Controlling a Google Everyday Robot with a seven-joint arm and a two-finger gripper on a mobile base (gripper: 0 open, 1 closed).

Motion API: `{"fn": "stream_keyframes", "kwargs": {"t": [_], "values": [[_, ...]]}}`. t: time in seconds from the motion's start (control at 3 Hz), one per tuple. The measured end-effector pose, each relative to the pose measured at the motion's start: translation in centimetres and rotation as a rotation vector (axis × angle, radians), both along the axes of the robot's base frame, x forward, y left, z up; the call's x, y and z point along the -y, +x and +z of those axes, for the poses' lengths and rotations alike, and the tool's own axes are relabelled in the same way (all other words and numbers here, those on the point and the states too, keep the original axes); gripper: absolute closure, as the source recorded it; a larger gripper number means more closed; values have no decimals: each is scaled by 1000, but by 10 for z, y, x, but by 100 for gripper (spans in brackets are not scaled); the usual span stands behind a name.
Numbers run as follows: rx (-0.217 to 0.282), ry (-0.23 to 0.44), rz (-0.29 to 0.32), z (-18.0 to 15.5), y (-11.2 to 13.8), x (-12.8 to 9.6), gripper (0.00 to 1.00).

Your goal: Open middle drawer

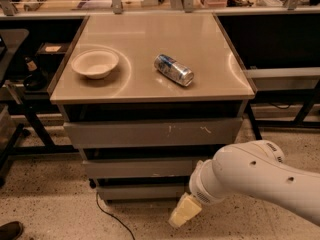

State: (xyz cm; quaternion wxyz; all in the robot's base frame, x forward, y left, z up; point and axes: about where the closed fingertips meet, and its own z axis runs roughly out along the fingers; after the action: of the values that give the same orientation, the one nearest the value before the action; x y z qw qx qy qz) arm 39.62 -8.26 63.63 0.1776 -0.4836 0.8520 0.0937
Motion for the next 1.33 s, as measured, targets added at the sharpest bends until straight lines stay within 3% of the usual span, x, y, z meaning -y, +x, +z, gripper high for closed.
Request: {"fn": "stream_keyframes", "kwargs": {"t": [0.33,0.67,1.33], "values": [[-14,22,-16,-51,36,-16,0],[-17,22,-14,-53,36,-17,0],[-35,81,-74,-87,44,-29,0]]}}
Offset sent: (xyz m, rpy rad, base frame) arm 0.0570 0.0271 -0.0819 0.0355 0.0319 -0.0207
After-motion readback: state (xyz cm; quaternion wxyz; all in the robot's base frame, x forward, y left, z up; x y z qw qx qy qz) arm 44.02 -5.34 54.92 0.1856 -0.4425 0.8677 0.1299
